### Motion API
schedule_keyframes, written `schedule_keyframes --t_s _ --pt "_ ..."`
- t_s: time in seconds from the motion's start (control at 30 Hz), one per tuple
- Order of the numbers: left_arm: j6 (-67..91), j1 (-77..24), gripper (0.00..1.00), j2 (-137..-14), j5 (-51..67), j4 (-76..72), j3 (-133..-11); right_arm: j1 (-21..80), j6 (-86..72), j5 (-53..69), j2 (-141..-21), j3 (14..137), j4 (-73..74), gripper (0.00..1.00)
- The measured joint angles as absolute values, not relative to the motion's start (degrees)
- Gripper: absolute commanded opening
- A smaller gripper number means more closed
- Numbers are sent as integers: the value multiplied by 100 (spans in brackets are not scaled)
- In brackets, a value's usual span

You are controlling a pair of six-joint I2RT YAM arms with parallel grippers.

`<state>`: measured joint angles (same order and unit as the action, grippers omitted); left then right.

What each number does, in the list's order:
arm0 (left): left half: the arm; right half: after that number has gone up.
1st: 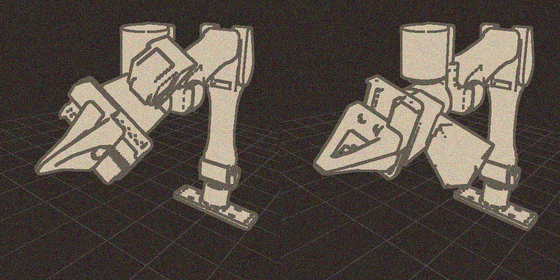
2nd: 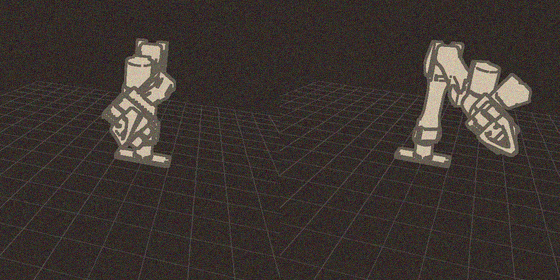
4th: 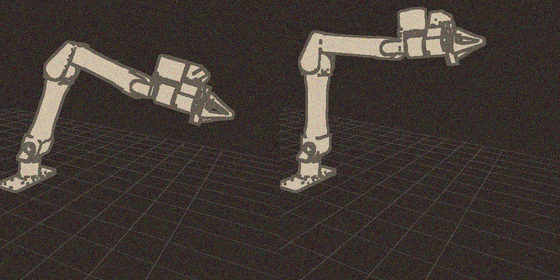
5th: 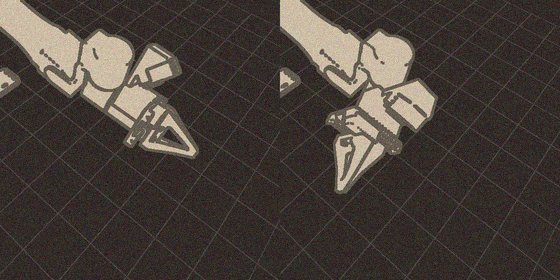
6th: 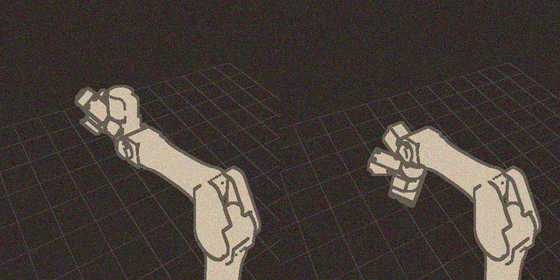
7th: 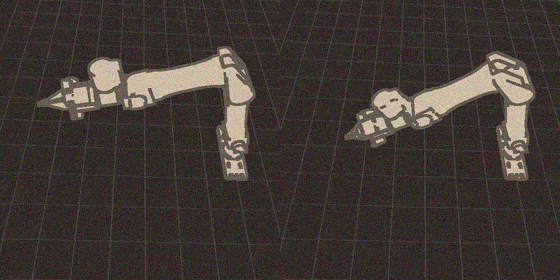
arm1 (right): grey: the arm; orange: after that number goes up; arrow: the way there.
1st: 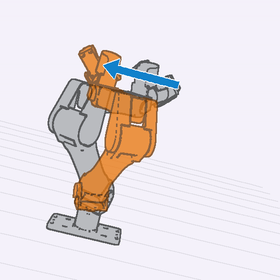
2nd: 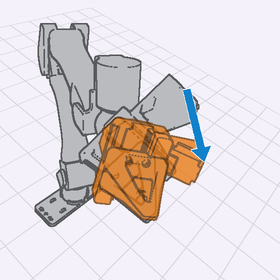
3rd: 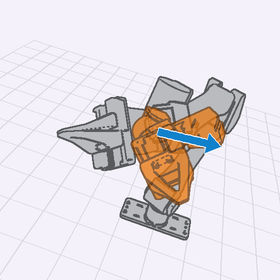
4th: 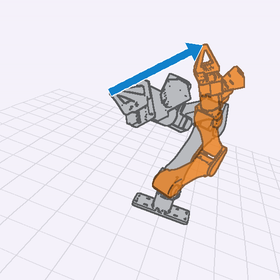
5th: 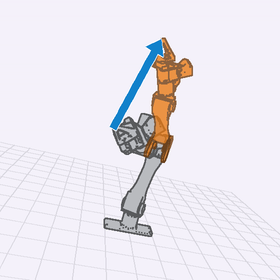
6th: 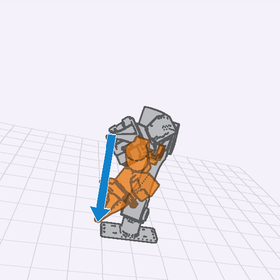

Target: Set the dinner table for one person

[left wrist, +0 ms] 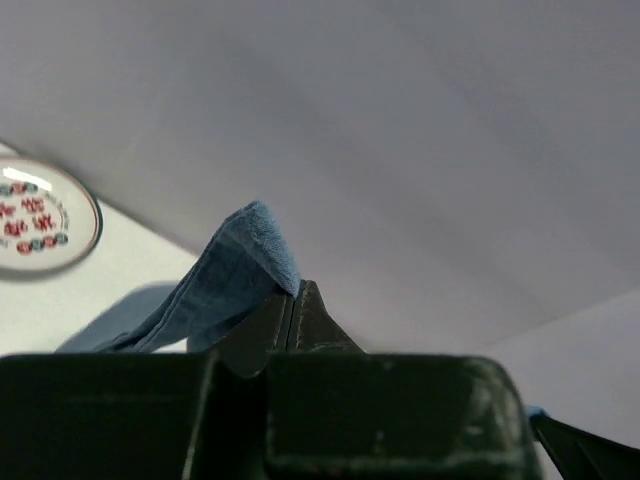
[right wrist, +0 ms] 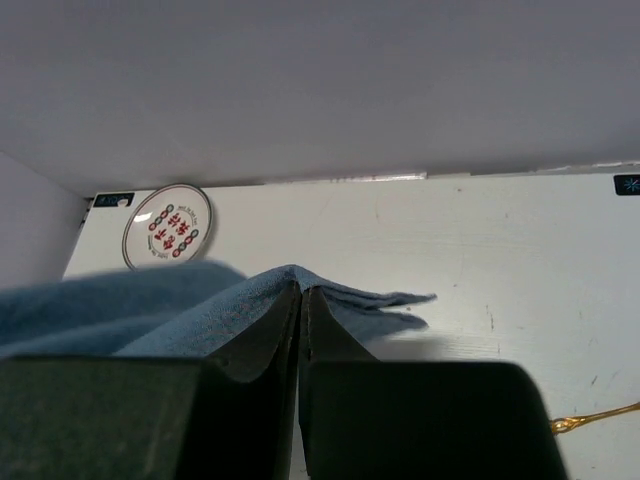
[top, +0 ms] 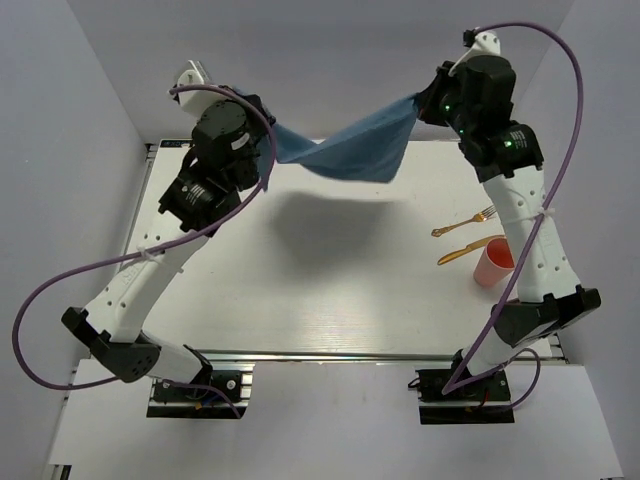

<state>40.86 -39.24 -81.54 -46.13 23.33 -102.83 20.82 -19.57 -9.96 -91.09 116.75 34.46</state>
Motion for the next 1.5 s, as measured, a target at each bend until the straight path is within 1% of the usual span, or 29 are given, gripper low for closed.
schedule_keyframes --t_s 0.07,0.13,0.2,0.3,0.43,0.47,0.5,0.53,0.57,0.6,0.63,0.7,0.77,0.8,0.87,0.9,0.97,1.03,1.17,1.37,1.43,1.5 --pt "3728 -3876 0 -8066 -4624 1885 -10195 1890 -1922 -794 -9087 11727 3420 0" --pt "3516 -3850 0 -7813 -4611 1479 -9837 1710 -1907 -604 -8986 11603 3295 0" --pt "3454 -3837 0 -7371 -4600 963 -9074 1553 -1905 -436 -8696 11043 2993 0" --pt "3649 -3835 0 -6571 -4582 397 -7456 1396 -1909 -161 -8169 9885 2571 0" --pt "4517 -3839 0 -6058 -4556 360 -5634 1343 -2023 128 -7306 7736 1900 1" --pt "4864 -3857 3 -6012 -4541 519 -5218 1328 -2095 176 -7054 7124 1798 17" --pt "5242 -3881 9 -5944 -4517 773 -4805 1317 -2226 217 -6785 6407 1619 69" --pt "5634 -3892 14 -5863 -4471 1063 -4438 1308 -2322 233 -6536 5806 1498 89" --pt "6112 -3924 38 -5717 -4366 1406 -4007 1291 -2392 231 -6228 5172 1450 89" --pt "6523 -3957 45 -5496 -4250 1796 -3577 1278 -2443 204 -6014 4775 1450 89" --pt "6836 -3979 55 -5205 -4101 2145 -3201 1264 -2517 176 -5599 4136 1507 89" --pt "7376 -3988 90 -4324 -3776 2714 -2464 1245 -2655 148 -5074 3568 1610 89" --pt "7736 -3983 98 -3312 -3507 3107 -1942 1245 -2707 150 -4873 3483 1601 89" --pt "7856 -3986 98 -2919 -3428 3286 -1833 1247 -2742 156 -4930 3535 1514 89" --pt "8005 -3986 98 -2606 -3350 3468 -1833 1253 -2803 198 -5293 3745 1315 89" --pt "8044 -3983 98 -2628 -3339 3551 -1879 1280 -2825 272 -5616 3876 1133 89" --pt "8082 -3981 98 -3063 -3358 3743 -2167 1337 -2851 401 -6329 4136 880 89" --pt "8088 -3964 98 -3859 -3367 3957 -2668 1481 -2832 469 -7286 4565 838 89" --pt "7835 -3907 98 -5771 -3413 4075 -4053 1793 -2694 349 -9105 5911 1151 89" --pt "7190 -3868 97 -8604 -3411 4292 -6431 2053 -2471 -137 -10519 7625 1844 89" --pt "7131 -3868 97 -9332 -3413 4390 -6956 2064 -2416 -298 -10980 8119 2027 89" --pt "7094 -3868 97 -9922 -3404 4493 -7196 2062 -2401 -445 -11319 8315 2112 89"
